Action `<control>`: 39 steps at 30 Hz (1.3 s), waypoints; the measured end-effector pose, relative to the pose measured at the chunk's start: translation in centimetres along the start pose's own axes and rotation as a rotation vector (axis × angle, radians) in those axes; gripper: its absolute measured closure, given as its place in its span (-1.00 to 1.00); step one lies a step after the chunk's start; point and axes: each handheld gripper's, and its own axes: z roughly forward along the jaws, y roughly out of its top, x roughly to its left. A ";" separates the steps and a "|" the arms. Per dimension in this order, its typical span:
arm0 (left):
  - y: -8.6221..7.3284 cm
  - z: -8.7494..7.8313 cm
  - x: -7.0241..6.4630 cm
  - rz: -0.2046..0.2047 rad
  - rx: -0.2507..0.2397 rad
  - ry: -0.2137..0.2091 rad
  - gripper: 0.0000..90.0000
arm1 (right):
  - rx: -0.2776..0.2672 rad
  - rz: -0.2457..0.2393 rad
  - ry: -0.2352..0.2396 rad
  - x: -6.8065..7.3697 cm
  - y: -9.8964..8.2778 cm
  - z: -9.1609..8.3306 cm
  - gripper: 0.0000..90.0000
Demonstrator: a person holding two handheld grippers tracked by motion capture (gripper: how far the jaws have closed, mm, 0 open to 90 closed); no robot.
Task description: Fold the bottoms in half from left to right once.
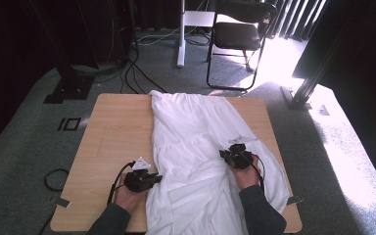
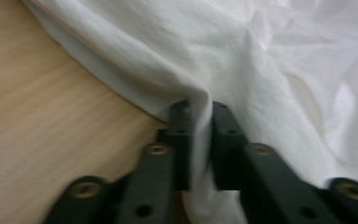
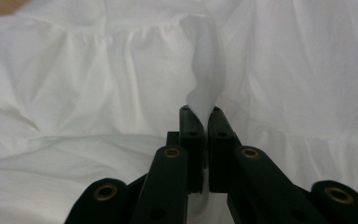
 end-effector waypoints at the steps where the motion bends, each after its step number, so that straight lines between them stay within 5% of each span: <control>1: 0.0 0.0 0.0 0.000 0.000 0.000 0.93 | 0.000 0.000 0.000 0.0 0.0 0.0 0.95; 6: 0.1 -2.9 1.2 -0.001 -0.051 0.082 0.96 | -0.040 -0.027 -0.005 0.4 0.6 -1.2 0.95; 8: -0.3 -6.0 2.8 -0.058 -0.116 0.110 0.96 | -0.056 -0.022 0.010 0.8 0.7 -1.4 0.95; 10: -0.3 -6.0 2.8 -0.058 -0.116 0.110 0.96 | -0.058 -0.023 0.017 1.0 0.7 -1.4 0.95; 11: -0.5 -8.0 3.6 -0.067 -0.148 0.184 0.96 | -0.058 -0.023 0.017 1.0 0.7 -1.4 0.95; 15: -0.7 -10.8 5.0 -0.102 -0.195 0.247 0.97 | -0.080 -0.050 0.072 2.7 0.6 -1.2 0.95; 18: -0.3 -12.2 5.2 -0.099 -0.201 0.311 0.99 | -0.092 -0.091 0.106 4.6 0.6 -1.0 0.95; 23: 1.2 -12.5 3.9 -0.047 -0.203 0.299 0.99 | -0.104 -0.126 0.068 5.1 0.7 -1.4 0.95; 28: 4.8 -11.7 0.2 0.051 -0.247 0.228 0.99 | -0.176 -0.111 0.032 3.7 1.2 -4.2 0.95; 30: 6.1 -10.8 -1.7 0.113 -0.243 0.205 0.98 | -0.248 -0.090 -0.029 1.8 1.6 -7.0 0.95; 31: 6.5 -10.4 -2.4 0.134 -0.242 0.212 0.98 | -0.248 -0.090 -0.029 1.8 1.6 -7.0 0.95; 32: 6.9 -9.7 -3.1 0.156 -0.238 0.207 0.81 | -0.268 -0.066 -0.086 0.1 1.6 -8.4 0.95; 33: 7.0 -9.1 -3.4 0.161 -0.231 0.190 0.81 | -0.268 -0.066 -0.086 0.1 1.6 -8.4 0.95; 36: 6.7 -7.4 -3.4 0.158 -0.189 0.165 0.57 | -0.279 0.009 -0.140 -3.2 0.9 -9.7 0.94; 38: 6.2 -6.3 -3.0 0.136 -0.158 0.150 0.39 | -0.202 0.076 -0.182 -6.8 -0.7 -9.1 0.93; 39: 5.9 -5.8 -2.8 0.134 -0.141 0.160 0.39 | -0.202 0.076 -0.182 -6.8 -0.7 -9.1 0.93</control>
